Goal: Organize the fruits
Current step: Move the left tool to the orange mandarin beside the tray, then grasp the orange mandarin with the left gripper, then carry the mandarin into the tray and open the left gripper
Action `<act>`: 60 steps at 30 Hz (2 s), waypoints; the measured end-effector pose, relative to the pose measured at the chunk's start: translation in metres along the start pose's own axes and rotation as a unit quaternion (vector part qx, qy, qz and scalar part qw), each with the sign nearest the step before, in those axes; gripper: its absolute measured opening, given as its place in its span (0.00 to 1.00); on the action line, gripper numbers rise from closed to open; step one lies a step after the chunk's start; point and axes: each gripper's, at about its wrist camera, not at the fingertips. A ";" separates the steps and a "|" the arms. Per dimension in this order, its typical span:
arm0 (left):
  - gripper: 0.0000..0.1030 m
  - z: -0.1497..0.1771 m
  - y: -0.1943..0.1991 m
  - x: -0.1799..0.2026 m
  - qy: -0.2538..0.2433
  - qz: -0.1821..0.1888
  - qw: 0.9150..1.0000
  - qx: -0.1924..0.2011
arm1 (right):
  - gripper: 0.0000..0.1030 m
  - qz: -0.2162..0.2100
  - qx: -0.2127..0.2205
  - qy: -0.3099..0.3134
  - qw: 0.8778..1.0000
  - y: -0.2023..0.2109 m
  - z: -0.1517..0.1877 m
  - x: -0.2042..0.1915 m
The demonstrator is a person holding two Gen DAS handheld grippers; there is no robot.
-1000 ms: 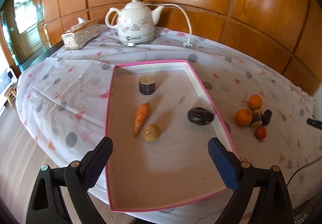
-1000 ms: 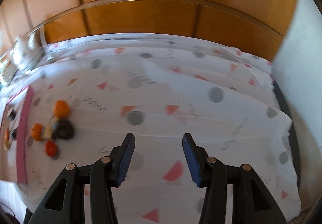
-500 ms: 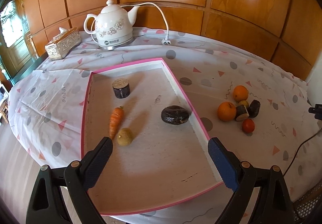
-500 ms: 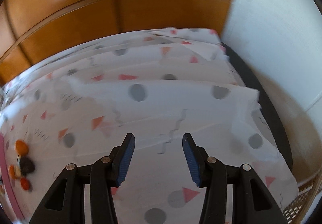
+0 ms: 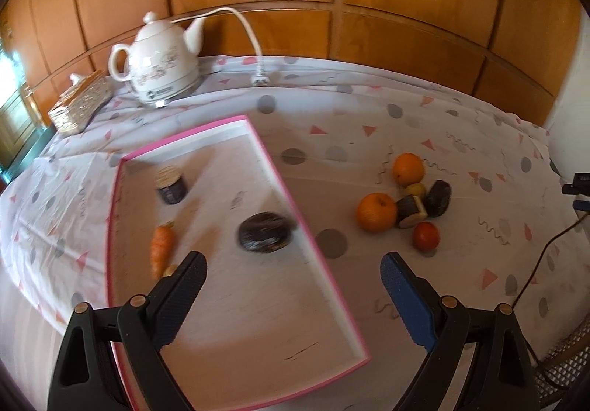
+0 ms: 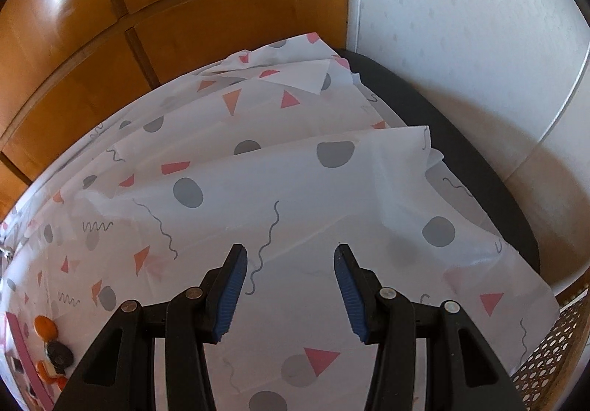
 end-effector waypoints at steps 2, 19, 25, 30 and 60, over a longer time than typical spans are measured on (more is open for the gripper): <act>0.93 -0.006 -0.005 0.008 -0.007 0.008 1.000 -0.007 | 0.48 -0.003 -0.003 -0.011 1.000 -0.001 -0.001 0.004; 0.65 -0.036 -0.063 0.043 -0.014 0.074 0.994 -0.075 | 0.48 -0.021 -0.005 -0.026 0.999 -0.001 -0.003 0.007; 0.59 -0.041 -0.076 0.043 -0.002 0.076 0.994 -0.083 | 0.48 -0.020 -0.003 -0.044 0.999 -0.001 -0.004 0.013; 0.50 -0.046 -0.086 0.045 0.005 0.083 0.993 -0.087 | 0.48 -0.018 0.000 -0.047 0.999 0.000 -0.004 0.014; 0.39 -0.034 -0.038 -0.012 0.063 0.058 0.996 -0.029 | 0.48 -0.015 -0.005 -0.036 0.999 -0.003 -0.003 0.011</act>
Point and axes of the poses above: each gripper's, at about its wrist camera, not at the fingertips, and y roughly against the way its jaws point, x to its right, z to its underside, and after that the axes turned 4 degrees about -y, right-handed
